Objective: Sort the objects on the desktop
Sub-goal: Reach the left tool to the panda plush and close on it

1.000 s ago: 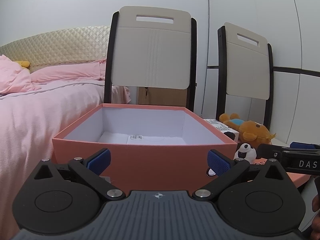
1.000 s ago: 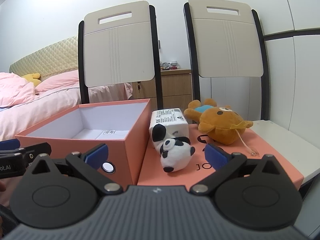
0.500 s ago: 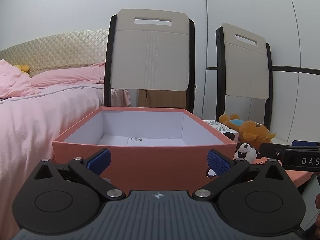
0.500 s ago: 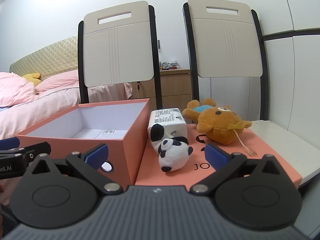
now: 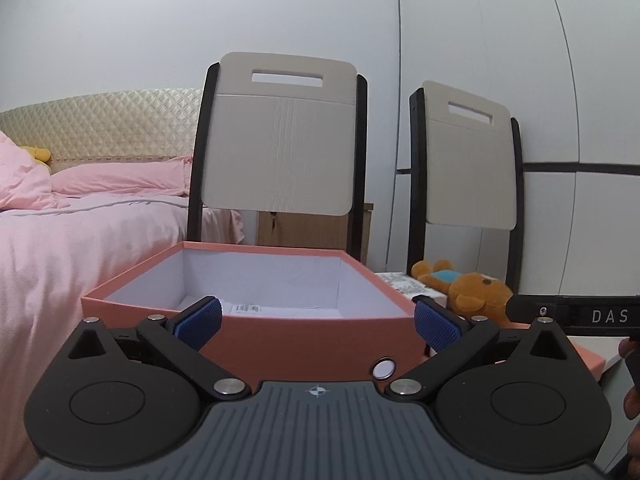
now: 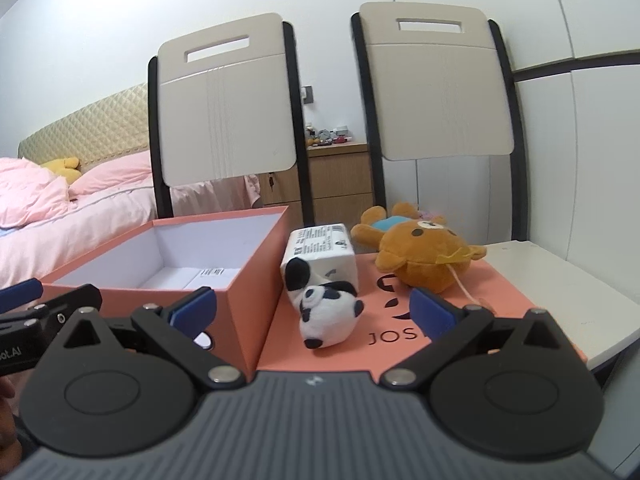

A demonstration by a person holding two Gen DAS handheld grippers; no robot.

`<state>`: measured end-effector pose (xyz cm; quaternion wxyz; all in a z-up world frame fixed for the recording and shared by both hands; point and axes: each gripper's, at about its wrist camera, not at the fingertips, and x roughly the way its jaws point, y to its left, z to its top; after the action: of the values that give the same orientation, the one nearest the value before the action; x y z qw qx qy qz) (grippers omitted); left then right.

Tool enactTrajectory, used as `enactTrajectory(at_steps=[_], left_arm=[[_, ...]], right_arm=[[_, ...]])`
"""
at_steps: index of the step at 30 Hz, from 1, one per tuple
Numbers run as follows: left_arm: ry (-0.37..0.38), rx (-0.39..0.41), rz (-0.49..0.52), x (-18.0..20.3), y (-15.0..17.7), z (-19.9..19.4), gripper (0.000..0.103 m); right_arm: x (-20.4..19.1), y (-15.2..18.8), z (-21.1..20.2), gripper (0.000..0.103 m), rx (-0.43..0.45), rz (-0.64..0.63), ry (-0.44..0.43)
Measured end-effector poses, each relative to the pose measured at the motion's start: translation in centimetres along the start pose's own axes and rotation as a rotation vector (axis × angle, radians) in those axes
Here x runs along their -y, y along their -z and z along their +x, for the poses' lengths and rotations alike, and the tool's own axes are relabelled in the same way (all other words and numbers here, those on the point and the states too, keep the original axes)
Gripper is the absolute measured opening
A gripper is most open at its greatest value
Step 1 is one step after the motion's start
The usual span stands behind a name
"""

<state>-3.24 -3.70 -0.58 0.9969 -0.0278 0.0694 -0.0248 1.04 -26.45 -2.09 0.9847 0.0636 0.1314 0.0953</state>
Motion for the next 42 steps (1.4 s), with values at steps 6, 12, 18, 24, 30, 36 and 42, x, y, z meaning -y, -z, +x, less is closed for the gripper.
enactTrajectory(at_steps=[6, 12, 18, 24, 30, 36, 42], left_arm=[[0.033, 0.025, 0.074, 3.9, -0.3, 0.4, 0.103], [0.113, 0.009, 0.109, 8.9, -0.6, 3.0, 0.102], [0.132, -0.020, 0.144, 14.1, 1.1, 6.7, 0.102], [0.049, -0.099, 0.180, 18.1, 3.8, 11.9, 0.101], [-0.094, -0.178, 0.187, 19.2, 4.7, 16.1, 0.100], [-0.115, -0.268, 0.175, 19.3, 5.2, 17.6, 0.086], [-0.103, -0.268, 0.182, 18.8, 5.0, 17.1, 0.057]], right_arm=[[1.8, -0.3, -1.5, 0.103, 0.027, 0.040, 0.032], [5.0, -0.7, -4.3, 0.103, 0.100, 0.113, 0.082], [9.7, -0.5, -6.8, 0.103, 0.139, 0.194, 0.131], [12.8, 0.4, -8.7, 0.103, 0.131, 0.212, 0.144], [14.6, 0.8, -9.6, 0.103, 0.139, 0.274, 0.117], [14.7, 0.6, -9.6, 0.103, 0.145, 0.301, 0.088], [14.3, 0.4, -9.4, 0.103, 0.150, 0.310, 0.072]])
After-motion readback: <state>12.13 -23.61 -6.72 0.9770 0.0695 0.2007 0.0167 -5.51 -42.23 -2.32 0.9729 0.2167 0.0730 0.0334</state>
